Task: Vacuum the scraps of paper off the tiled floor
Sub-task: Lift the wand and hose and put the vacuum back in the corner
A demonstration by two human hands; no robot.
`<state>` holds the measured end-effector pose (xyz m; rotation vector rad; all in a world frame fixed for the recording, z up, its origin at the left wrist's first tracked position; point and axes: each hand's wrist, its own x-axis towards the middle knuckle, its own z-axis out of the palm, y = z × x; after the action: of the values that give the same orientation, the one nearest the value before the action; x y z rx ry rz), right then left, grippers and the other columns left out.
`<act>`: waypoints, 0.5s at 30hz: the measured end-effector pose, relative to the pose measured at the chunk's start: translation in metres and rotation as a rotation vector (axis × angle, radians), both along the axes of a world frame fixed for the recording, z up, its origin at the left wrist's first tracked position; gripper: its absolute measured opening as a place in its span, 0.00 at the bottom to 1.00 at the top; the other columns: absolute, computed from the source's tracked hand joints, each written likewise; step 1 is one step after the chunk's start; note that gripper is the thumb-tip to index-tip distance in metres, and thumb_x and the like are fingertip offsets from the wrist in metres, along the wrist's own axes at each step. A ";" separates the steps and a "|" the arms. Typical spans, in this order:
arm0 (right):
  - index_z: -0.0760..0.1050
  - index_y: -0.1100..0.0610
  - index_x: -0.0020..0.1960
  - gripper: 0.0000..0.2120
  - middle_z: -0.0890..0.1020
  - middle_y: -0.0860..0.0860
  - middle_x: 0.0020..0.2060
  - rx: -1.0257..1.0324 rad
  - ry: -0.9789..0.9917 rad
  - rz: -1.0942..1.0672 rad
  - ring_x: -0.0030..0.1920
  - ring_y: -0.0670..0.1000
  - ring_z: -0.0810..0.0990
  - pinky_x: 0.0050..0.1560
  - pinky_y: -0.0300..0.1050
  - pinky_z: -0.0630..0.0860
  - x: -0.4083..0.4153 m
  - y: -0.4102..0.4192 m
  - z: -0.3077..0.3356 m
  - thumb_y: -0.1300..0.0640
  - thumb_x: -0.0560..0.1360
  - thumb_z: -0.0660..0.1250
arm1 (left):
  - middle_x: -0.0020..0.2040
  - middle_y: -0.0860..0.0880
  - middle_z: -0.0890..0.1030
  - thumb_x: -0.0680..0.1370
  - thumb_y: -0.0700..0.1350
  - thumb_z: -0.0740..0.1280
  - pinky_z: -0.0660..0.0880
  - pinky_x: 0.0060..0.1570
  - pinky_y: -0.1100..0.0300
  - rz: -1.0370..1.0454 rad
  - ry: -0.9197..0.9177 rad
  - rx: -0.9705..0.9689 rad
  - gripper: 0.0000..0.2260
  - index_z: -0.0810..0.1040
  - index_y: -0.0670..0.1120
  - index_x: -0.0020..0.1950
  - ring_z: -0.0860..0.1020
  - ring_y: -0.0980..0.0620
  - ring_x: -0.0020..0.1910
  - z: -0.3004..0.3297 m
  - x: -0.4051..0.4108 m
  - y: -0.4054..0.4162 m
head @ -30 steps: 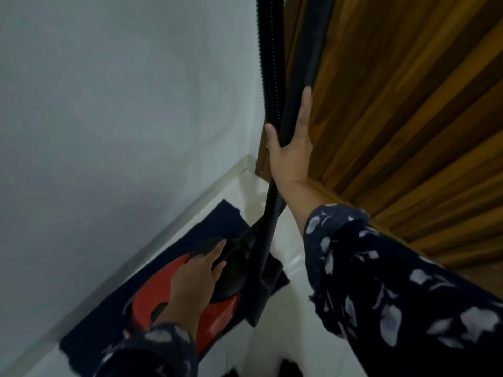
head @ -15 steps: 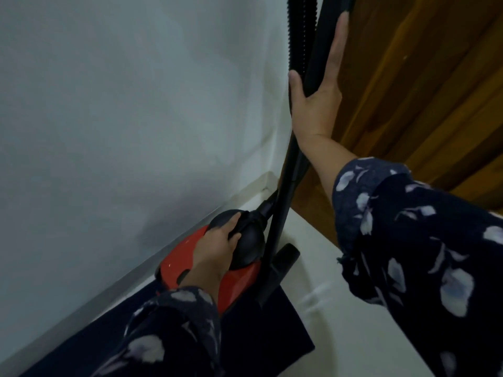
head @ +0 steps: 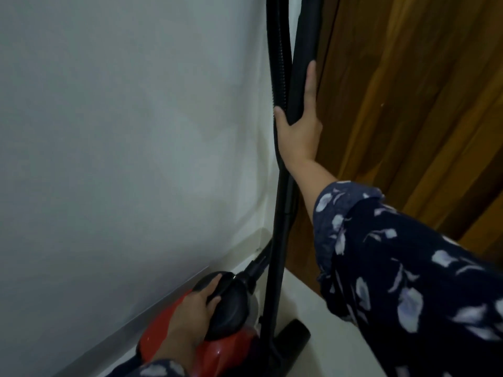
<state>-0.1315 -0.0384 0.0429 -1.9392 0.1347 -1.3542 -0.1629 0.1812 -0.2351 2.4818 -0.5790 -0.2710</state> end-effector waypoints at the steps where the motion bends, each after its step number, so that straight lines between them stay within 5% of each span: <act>1: 0.48 0.48 0.78 0.39 0.61 0.45 0.75 -0.006 0.013 -0.009 0.63 0.31 0.58 0.65 0.26 0.51 0.000 0.000 -0.001 0.63 0.76 0.67 | 0.66 0.47 0.80 0.82 0.51 0.62 0.74 0.61 0.58 -0.004 -0.003 0.015 0.25 0.60 0.64 0.77 0.77 0.45 0.65 0.000 0.000 0.000; 6: 0.49 0.44 0.77 0.38 0.74 0.47 0.67 0.022 0.103 -0.054 0.56 0.36 0.66 0.60 0.26 0.58 0.004 0.002 -0.017 0.60 0.77 0.67 | 0.70 0.47 0.76 0.83 0.52 0.58 0.70 0.62 0.60 -0.009 0.023 0.062 0.26 0.53 0.63 0.79 0.75 0.47 0.67 0.001 0.006 -0.001; 11: 0.50 0.43 0.77 0.37 0.66 0.44 0.73 0.021 0.110 -0.103 0.70 0.46 0.68 0.63 0.29 0.57 0.015 -0.007 -0.031 0.58 0.77 0.68 | 0.69 0.45 0.73 0.85 0.56 0.51 0.71 0.61 0.59 0.017 -0.052 0.168 0.26 0.43 0.63 0.79 0.76 0.46 0.64 -0.005 0.007 -0.004; 15: 0.51 0.46 0.77 0.37 0.64 0.43 0.74 0.017 0.093 -0.112 0.69 0.43 0.66 0.60 0.24 0.52 0.019 -0.013 -0.032 0.59 0.77 0.68 | 0.68 0.45 0.73 0.85 0.55 0.51 0.72 0.61 0.58 0.036 -0.032 0.199 0.26 0.42 0.63 0.79 0.76 0.46 0.63 -0.007 0.007 -0.005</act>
<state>-0.1126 -0.0510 0.0110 -2.0071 0.3025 -1.3296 -0.1559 0.1766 -0.2426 2.6899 -0.5431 -0.2871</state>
